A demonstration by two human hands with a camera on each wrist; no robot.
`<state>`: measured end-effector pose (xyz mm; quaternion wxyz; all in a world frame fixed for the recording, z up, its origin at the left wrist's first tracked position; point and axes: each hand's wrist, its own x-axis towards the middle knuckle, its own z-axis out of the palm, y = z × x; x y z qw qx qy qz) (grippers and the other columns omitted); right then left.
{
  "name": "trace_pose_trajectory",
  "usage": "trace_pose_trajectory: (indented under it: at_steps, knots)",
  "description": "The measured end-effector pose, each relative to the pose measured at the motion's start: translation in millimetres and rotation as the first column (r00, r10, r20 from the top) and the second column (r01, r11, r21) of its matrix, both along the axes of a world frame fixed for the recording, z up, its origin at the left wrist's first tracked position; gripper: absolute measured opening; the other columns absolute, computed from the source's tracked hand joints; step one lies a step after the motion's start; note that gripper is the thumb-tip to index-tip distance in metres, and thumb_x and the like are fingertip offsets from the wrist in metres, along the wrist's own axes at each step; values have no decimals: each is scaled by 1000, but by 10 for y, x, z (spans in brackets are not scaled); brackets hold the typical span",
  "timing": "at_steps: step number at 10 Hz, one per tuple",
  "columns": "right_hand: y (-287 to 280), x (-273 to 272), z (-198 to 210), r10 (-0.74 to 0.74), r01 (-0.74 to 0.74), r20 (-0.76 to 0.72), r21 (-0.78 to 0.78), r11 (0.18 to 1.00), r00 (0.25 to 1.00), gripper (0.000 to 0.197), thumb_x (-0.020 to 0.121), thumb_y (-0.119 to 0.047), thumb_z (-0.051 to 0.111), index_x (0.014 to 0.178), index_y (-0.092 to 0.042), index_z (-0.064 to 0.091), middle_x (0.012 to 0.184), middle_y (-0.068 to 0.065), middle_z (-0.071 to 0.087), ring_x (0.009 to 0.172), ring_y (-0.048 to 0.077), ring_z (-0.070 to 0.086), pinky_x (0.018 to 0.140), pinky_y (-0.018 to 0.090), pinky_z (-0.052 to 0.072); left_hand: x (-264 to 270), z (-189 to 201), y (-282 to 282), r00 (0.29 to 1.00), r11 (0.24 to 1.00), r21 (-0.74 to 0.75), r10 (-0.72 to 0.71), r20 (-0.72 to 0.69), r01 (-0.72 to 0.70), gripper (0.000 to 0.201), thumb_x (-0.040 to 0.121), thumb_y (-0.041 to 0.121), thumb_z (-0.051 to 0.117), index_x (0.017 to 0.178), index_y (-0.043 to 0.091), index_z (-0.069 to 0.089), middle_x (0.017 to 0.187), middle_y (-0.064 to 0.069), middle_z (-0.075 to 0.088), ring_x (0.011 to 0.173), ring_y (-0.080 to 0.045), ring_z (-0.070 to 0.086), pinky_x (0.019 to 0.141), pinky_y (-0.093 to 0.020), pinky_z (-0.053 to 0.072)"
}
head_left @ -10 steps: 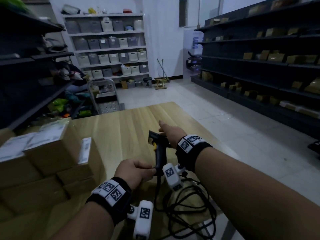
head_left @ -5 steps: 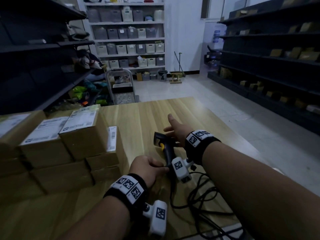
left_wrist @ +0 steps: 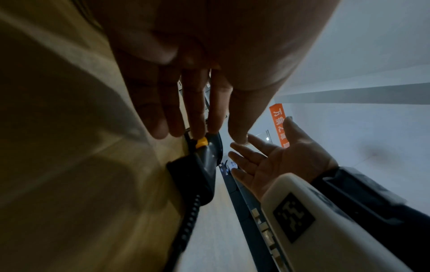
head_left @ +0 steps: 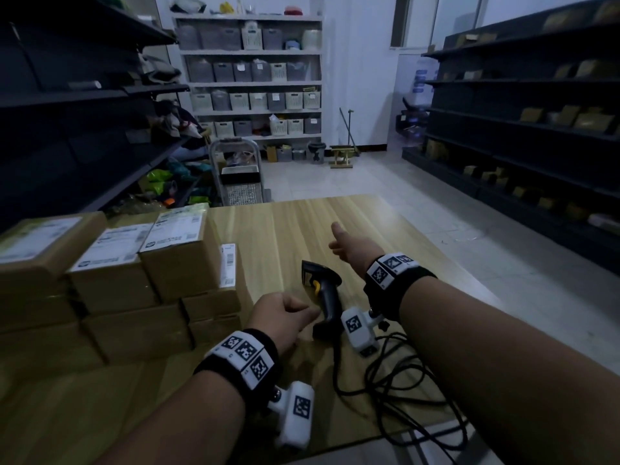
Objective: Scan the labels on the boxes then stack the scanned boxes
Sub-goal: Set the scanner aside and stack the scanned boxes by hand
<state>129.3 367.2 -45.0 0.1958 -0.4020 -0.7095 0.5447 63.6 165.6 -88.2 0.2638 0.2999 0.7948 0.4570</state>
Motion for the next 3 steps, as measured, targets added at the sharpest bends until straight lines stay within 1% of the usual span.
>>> trace_pose_trajectory:
  at_steps: [1, 2, 3]
  knots:
    - [-96, 112, 168, -24, 25, -27, 34, 999, 999, 58, 94, -79, 45, 94, -28, 72, 123, 3, 76, 121, 25, 67, 115, 51, 44, 25, 103, -132, 999, 998, 67, 17, 34, -19, 16, 99, 33, 84, 96, 18, 78, 98, -7, 81, 96, -25, 78, 76, -38, 67]
    - [-247, 233, 316, -59, 69, -119, 76, 995, 991, 64, 86, -81, 50, 100, -23, 74, 112, -1, 78, 112, 21, 71, 111, 52, 49, 48, 189, -298, 998, 991, 132, 24, 53, -31, 19, 99, 34, 83, 97, 16, 78, 96, -6, 83, 91, -25, 79, 84, -46, 66]
    - [-463, 342, 452, -77, 106, -225, 118, 987, 971, 65, 93, -72, 54, 113, -13, 75, 108, 2, 79, 106, 20, 73, 107, 50, 53, 66, 290, -493, 998, 980, 191, 42, 49, -51, 20, 99, 33, 83, 97, 14, 78, 92, -4, 82, 81, -18, 76, 80, -42, 64]
